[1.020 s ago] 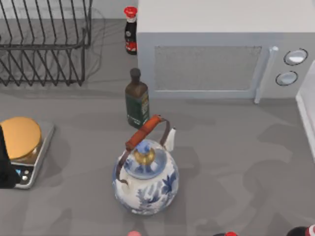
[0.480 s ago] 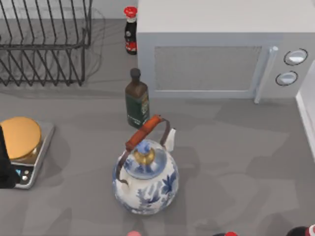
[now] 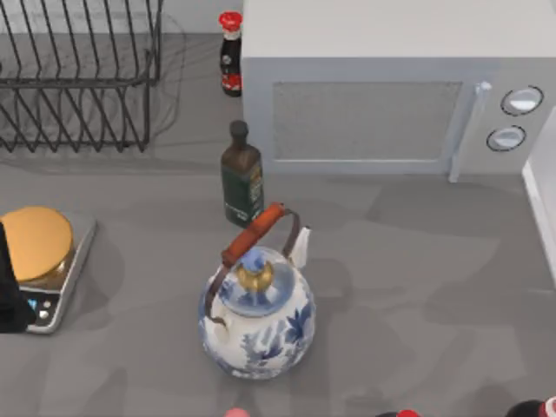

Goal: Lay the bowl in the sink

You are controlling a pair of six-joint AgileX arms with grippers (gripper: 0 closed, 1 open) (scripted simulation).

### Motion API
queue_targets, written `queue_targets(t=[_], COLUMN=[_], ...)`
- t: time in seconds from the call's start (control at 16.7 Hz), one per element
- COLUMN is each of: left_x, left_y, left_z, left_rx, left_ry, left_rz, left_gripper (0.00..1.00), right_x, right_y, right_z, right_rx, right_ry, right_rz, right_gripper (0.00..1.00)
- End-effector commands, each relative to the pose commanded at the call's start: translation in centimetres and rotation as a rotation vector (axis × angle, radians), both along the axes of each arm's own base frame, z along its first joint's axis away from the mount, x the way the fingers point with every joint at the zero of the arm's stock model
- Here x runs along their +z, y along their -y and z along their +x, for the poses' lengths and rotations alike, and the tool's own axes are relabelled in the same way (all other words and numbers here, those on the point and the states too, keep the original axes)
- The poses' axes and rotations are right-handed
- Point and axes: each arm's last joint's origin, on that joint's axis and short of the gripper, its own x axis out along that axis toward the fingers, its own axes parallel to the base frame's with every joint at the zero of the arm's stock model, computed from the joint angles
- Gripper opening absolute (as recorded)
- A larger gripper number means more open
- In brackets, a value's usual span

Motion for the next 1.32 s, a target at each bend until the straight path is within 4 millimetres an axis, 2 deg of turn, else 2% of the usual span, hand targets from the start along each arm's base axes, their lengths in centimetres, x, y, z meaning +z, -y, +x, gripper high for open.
queue_targets(t=[0.12,0.24,0.48,0.66,0.84,1.02,1.26,1.32], left_x=[0.0,0.0,0.0,0.0,0.0,0.0,0.0,0.0], left_y=[0.0,0.0,0.0,0.0,0.0,0.0,0.0,0.0], left_z=[0.0,0.0,0.0,0.0,0.0,0.0,0.0,0.0], left_rx=[0.0,0.0,0.0,0.0,0.0,0.0,0.0,0.0], left_ry=[0.0,0.0,0.0,0.0,0.0,0.0,0.0,0.0], left_rz=[0.0,0.0,0.0,0.0,0.0,0.0,0.0,0.0], left_gripper=[1.0,1.0,1.0,1.0,1.0,1.0,1.0,1.0], right_x=[-0.7,-2.3,-7.4,-11.2,-13.8,-14.9,-14.9,-14.9], right_y=[0.2,0.6,1.1,0.9,0.3,0.1,0.1,0.1], right_z=[0.2,0.7,1.3,0.9,0.2,-0.2,-0.2,-0.2], right_rx=[-0.001,-0.003,-0.005,-0.004,-0.004,-0.003,-0.003,-0.003], right_ry=[-0.002,-0.006,-0.005,0.01,0.009,0.003,0.003,0.003], right_rz=[0.001,0.003,0.001,-0.009,-0.008,-0.003,-0.003,-0.003], right_gripper=[0.0,0.0,0.0,0.0,0.0,0.0,0.0,0.08])
